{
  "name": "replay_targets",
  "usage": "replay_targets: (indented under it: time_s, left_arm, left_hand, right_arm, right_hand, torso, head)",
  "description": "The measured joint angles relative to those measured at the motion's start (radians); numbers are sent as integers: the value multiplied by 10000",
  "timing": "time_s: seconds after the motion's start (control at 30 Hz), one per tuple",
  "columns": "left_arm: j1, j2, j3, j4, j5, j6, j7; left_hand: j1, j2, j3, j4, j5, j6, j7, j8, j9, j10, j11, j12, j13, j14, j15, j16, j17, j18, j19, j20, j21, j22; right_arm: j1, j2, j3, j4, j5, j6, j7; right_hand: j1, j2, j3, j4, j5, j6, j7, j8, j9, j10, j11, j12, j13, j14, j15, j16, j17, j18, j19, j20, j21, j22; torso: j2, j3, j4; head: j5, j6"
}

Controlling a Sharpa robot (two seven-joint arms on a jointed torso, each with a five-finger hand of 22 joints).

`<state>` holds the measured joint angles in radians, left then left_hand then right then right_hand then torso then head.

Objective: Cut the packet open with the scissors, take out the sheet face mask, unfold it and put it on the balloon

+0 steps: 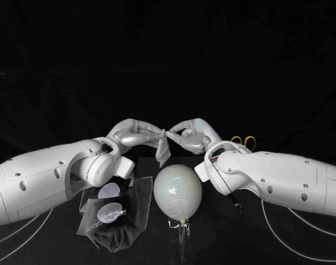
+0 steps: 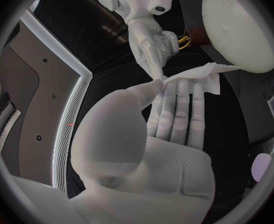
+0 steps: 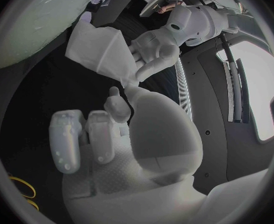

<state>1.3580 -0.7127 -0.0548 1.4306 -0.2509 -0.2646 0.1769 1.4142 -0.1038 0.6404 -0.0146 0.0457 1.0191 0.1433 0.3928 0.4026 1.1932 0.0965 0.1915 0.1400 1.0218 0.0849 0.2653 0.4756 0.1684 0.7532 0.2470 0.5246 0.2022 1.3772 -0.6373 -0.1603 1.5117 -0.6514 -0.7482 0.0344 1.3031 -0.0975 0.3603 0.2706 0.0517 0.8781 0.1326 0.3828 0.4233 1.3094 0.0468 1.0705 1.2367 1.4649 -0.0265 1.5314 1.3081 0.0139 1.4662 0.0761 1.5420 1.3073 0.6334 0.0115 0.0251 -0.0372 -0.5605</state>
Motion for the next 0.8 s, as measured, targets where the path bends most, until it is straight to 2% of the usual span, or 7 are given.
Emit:
replay_targets:
  time_s: [0.27, 0.53, 0.7, 0.73, 0.8]
  left_arm:
    - [0, -10, 0, 6, 80, 48, 61]
    - [0, -12, 0, 18, 127, 112, 100]
    - [0, -13, -1, 18, 144, 156, 112]
    - [0, -14, -1, 18, 145, 163, 113]
    - [0, -15, -1, 18, 147, 175, 115]
  left_hand:
    - [-120, 9, 256, -63, 0, -143, 64, 97, 2, -73, 72, -501, -297, -187, 122, -222, -171, -1, -244, 102, 42, 25]
    - [-252, 34, 499, -62, -1, -305, -19, 212, 12, -156, 236, -950, -576, -361, 229, -429, -311, -4, -408, 187, 99, 71]
    - [-307, 34, 568, -103, -2, -351, -33, 248, 13, -156, 236, -1109, -692, -375, 243, -486, -364, -11, -476, 191, 129, 76]
    - [-333, 37, 583, -89, -2, -357, -34, 269, 14, -176, 256, -1109, -708, -399, 266, -486, -367, -67, -476, 191, 129, 80]
    - [-354, 36, 597, -75, -16, -372, -20, 276, 14, -190, 271, -1110, -721, -410, 277, -525, -380, -69, -512, 228, 129, 87]
  right_arm:
    - [0, 2, 0, 0, 35, 95, -2]
    - [0, 9, 0, -4, 75, 171, 9]
    - [0, 5, 0, 0, 140, 208, 52]
    - [0, 3, 0, 3, 151, 213, 63]
    - [0, 0, 0, 9, 173, 220, 86]
  right_hand:
    - [1, 4, 0, 0, 0, 2, -2, -40, -17, 0, 0, -1, -3, 0, 0, 14, -8, 0, -2, -1, -2, 4]
    - [90, 94, -28, 27, 1, 3, -4, -40, -27, 1, 0, -1, 12, -1, 0, 13, -7, 0, -20, 14, -8, 7]
    - [90, 94, -28, 27, 1, 4, -5, -48, -37, 1, 0, -1, 11, -1, -1, 12, -6, 0, -21, 14, -8, 8]
    - [90, 94, -28, 27, 2, 4, -5, -78, -40, 1, -1, -1, 11, -1, -1, 12, -6, 1, -21, 14, -8, 8]
    - [190, 194, -28, 27, 2, 5, -6, -78, -49, 1, -1, -1, 10, -1, -1, 10, -2, 1, -8, 27, -9, 8]
  torso:
    - [-5, 5, -11]
    - [-5, 7, -14]
    - [-5, 7, -13]
    - [-5, 7, -12]
    - [-5, 7, -12]
  head:
    - [11, 0]
    - [-3, -8]
    - [-14, -14]
    - [-15, -14]
    - [-16, -11]
